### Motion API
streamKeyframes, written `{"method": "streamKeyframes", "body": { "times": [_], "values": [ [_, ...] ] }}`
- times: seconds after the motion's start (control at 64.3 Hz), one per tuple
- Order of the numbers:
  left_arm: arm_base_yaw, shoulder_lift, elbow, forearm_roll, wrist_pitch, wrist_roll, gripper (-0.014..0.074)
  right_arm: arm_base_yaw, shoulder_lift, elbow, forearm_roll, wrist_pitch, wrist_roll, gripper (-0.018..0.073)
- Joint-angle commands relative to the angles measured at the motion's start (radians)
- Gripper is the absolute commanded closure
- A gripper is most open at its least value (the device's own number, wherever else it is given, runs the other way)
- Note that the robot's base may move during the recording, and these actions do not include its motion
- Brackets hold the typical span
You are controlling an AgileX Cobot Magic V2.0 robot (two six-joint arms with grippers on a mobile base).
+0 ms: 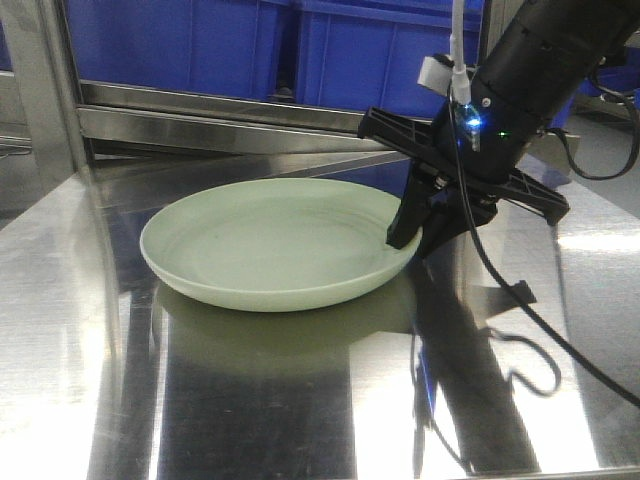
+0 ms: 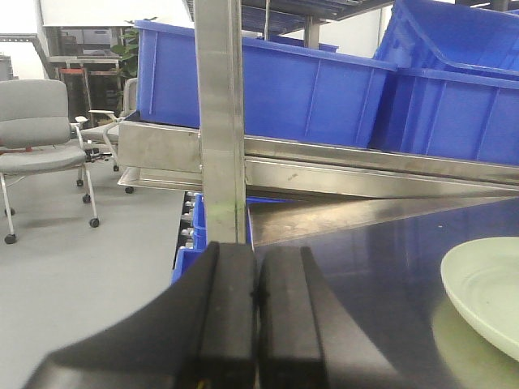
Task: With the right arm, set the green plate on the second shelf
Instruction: 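Close the right gripper on the plate rim and lift it upright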
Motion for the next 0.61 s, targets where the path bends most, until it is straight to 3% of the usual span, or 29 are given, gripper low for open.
{"method": "streamKeyframes", "body": {
  "times": [0.0,0.591],
  "values": [
    [-0.006,-0.02,0.042,-0.004,-0.082,-0.006,0.0466,-0.001,-0.061,-0.028,-0.006,-0.011,-0.023,0.0493],
    [-0.006,-0.018,0.042,-0.004,-0.082,-0.006,0.0466,-0.001,-0.49,-0.027,-0.28,-0.025,-0.028,0.0506]
  ]
}}
